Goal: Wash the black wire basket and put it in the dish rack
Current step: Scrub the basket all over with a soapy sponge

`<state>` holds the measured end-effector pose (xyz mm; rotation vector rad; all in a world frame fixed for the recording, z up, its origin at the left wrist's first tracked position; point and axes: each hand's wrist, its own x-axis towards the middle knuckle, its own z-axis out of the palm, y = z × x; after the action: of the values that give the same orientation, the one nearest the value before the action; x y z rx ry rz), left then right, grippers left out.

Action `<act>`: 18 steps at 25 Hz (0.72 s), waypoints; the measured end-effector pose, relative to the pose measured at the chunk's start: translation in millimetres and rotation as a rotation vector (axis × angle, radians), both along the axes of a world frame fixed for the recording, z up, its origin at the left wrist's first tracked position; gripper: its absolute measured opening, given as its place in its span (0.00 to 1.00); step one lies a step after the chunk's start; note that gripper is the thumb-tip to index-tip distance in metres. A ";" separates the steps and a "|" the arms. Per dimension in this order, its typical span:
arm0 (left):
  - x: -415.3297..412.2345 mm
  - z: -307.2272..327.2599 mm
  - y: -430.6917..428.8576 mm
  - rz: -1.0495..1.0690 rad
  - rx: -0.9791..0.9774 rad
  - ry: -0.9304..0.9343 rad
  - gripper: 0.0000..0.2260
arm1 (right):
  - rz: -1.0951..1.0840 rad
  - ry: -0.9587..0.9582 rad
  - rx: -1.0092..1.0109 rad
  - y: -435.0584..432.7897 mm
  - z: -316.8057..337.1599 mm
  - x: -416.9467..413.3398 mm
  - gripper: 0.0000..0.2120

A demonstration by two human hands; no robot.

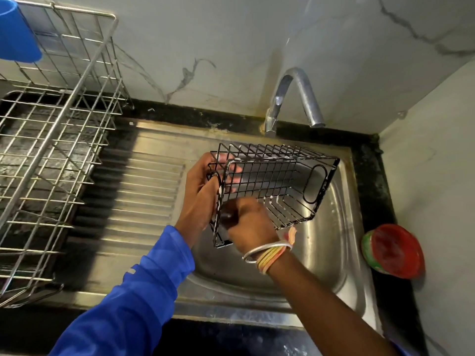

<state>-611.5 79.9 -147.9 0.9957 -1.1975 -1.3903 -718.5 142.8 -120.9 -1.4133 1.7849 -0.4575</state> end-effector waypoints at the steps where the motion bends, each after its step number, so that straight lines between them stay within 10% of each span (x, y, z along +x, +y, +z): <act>1: 0.6 -0.8 -0.5 -0.006 -0.005 -0.029 0.10 | 0.036 -0.001 -0.047 5.9 0.2 1.5 0.10; 18: 28.7 4.9 -12.4 -0.014 0.061 -0.213 0.13 | 0.184 0.282 -0.087 1.6 -32.1 -61.6 0.10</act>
<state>-582.8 67.5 -143.1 1.2042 -1.3261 -1.3645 -780.1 144.4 -153.0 -1.7566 1.8478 -0.2501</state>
